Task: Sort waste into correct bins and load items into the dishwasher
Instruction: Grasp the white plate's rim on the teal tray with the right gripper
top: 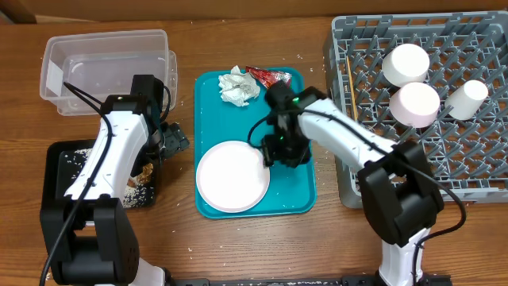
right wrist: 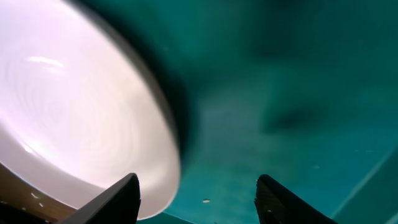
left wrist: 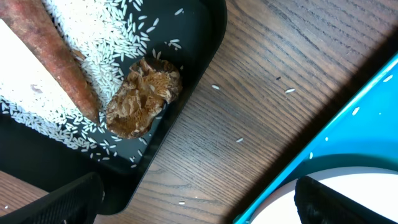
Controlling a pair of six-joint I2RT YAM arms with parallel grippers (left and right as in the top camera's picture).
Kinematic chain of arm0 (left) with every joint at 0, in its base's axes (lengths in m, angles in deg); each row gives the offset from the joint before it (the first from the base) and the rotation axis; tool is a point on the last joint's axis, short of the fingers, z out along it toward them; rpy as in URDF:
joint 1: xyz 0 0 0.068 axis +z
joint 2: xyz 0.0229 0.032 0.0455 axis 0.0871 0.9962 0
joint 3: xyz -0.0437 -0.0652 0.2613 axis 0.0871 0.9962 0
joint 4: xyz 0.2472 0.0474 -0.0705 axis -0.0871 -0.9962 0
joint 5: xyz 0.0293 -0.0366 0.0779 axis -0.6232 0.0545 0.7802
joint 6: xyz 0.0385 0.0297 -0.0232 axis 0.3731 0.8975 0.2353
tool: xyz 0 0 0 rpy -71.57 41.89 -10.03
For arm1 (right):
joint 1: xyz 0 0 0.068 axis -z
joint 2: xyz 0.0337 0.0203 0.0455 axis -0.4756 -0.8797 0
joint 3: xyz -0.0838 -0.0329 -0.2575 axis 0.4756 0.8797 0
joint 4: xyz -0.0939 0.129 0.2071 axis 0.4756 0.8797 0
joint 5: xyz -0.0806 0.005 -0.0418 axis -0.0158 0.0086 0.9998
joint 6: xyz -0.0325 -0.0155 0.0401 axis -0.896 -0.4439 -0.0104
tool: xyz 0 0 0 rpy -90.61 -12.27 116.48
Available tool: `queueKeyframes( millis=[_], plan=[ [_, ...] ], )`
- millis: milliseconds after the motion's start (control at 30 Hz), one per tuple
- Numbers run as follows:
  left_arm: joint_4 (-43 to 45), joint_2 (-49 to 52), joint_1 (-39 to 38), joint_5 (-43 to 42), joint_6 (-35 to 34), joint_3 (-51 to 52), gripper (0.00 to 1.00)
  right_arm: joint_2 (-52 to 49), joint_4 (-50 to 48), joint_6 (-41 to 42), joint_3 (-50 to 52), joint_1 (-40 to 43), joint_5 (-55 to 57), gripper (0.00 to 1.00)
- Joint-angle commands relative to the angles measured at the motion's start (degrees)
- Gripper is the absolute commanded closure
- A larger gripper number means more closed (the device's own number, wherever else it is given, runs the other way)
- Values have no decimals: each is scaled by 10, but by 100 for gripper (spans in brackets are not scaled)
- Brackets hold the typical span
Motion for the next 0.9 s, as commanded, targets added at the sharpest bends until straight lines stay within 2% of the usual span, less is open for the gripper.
queueKeyframes(
  millis=[0, 100, 267, 433, 600, 767, 867],
  plan=[
    [0, 6, 0, 8, -12, 0, 0, 18, -10, 0, 3, -32, -4, 38],
    [0, 6, 0, 8, -12, 0, 0, 17, -16, 5, 3, -51, 5, 37],
    [0, 6, 0, 8, -12, 0, 0, 17, -13, 66, 3, -62, 123, 38],
    [0, 6, 0, 8, -12, 0, 0, 17, -24, 65, 3, -58, 129, 38],
    [0, 6, 0, 8, -12, 0, 0, 14, -37, 65, 3, -61, 124, 43],
    [0, 6, 0, 8, -12, 0, 0, -11, -38, 65, 4, -61, 109, 55],
    [0, 6, 0, 8, -11, 0, 0, -18, -33, 65, 4, -61, 105, 67]
  ],
)
